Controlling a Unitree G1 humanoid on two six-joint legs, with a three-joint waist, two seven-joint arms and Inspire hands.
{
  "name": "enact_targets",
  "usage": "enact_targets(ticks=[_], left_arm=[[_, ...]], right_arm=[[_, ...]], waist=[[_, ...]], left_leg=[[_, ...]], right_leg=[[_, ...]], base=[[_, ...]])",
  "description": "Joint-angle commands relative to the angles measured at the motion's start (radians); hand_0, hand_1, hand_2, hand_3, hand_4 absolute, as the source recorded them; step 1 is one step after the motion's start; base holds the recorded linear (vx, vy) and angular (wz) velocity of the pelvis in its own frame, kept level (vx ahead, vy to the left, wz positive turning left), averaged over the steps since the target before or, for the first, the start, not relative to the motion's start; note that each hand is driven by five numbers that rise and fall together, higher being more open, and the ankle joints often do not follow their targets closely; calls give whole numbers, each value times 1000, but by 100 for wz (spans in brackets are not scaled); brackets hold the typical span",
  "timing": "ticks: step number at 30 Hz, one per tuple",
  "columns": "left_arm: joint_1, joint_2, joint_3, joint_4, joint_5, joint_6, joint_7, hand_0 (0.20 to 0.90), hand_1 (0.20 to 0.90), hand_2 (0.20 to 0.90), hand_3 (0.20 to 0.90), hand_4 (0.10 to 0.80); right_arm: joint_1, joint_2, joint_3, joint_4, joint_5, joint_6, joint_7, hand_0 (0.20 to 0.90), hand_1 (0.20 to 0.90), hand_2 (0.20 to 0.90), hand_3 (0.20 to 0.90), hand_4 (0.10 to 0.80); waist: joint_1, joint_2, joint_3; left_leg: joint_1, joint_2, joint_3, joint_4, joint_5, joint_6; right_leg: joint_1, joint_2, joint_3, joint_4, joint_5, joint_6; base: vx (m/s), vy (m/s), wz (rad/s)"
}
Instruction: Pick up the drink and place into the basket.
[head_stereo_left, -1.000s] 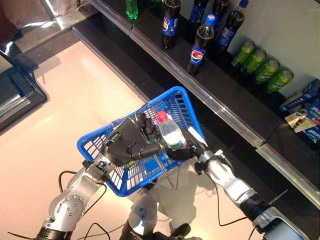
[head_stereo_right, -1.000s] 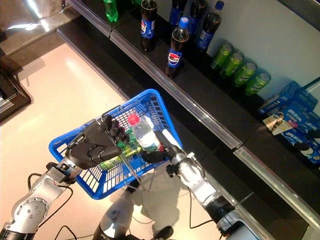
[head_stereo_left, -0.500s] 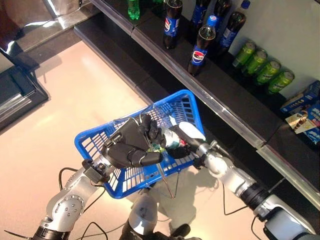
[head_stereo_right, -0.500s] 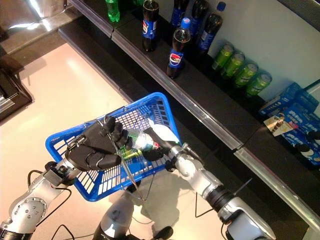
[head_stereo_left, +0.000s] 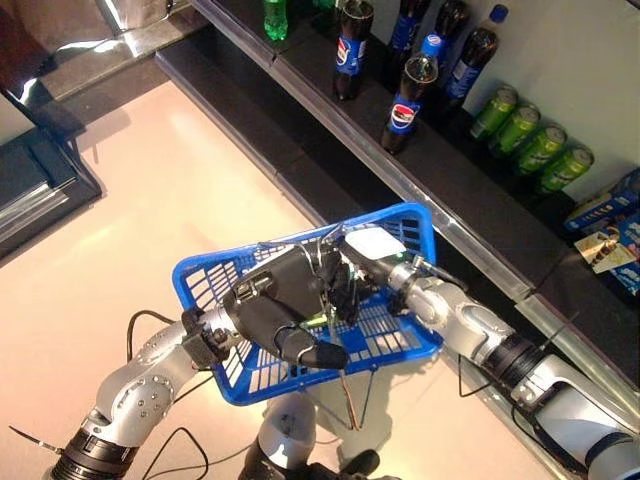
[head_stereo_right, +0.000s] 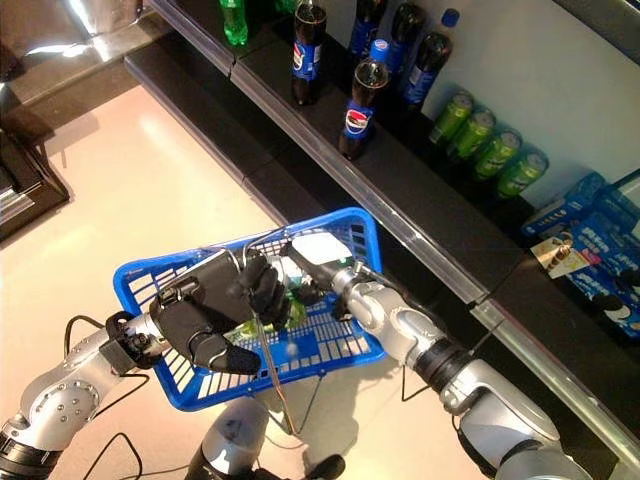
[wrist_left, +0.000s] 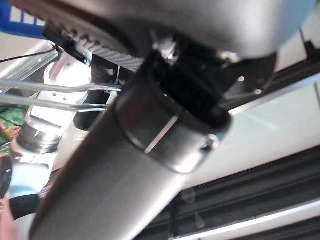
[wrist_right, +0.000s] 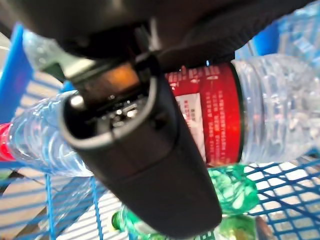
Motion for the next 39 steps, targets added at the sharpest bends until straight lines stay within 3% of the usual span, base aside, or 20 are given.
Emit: enact_targets(ticks=[1,18,19,20,21,22,39], left_arm=[[-107,-146,-87,-306,-146,-179,-243,300,300,300,200,100],[-170,-173,-128,-330,-150,-197,-244,300,300,300,200,100],[-171,-174,-127,-330,-151,-197,-244,300,300,300,200,100],[-172,-177,-127,-330,-149,-196,-245,300,300,300,200,100],[-172,-181,-128,-331,-147,-194,-244,300,300,300,200,100],[-174,-186,-131,-331,-146,-192,-243,300,300,300,200,100],[-175,-218,-123,-341,-143,-157,-197,300,300,300,200,100]], right_arm=[[-98,78,105,-14,-1,-43,-57,300,300,300,200,100],[-87,258,119,225,28,42,12,300,300,300,200,100],[-84,265,118,237,29,45,13,375,375,375,288,188],[-79,279,115,259,41,60,20,516,516,516,453,353],[-77,288,111,273,42,64,23,596,596,596,546,446],[-74,301,106,296,52,77,34,900,900,900,900,800],[-64,371,65,416,76,122,55,900,900,900,900,800]], waist=[[-19,-3,-406],[2,-4,-415],[2,-4,-415],[4,-3,-415],[4,-3,-415],[6,-2,-415],[18,-8,-417]], left_leg=[[55,5,-7,-15,-95,-17],[52,-3,-25,-15,-96,-10],[52,-3,-26,-15,-95,-10],[52,-4,-28,-15,-96,-9],[52,-4,-28,-15,-96,-8],[52,-4,-30,-15,-95,-8],[51,-9,-34,-15,-95,-2]], right_leg=[[-53,7,-1,8,79,-13],[-52,6,-6,7,82,-14],[-52,6,-6,7,82,-14],[-51,6,-6,7,82,-15],[-51,6,-6,6,82,-15],[-51,6,-7,6,82,-16],[-51,10,-12,6,84,-19]], base=[[0,0,0],[0,0,0],[0,0,0],[0,0,0],[0,0,0],[0,0,0],[3,1,4]])
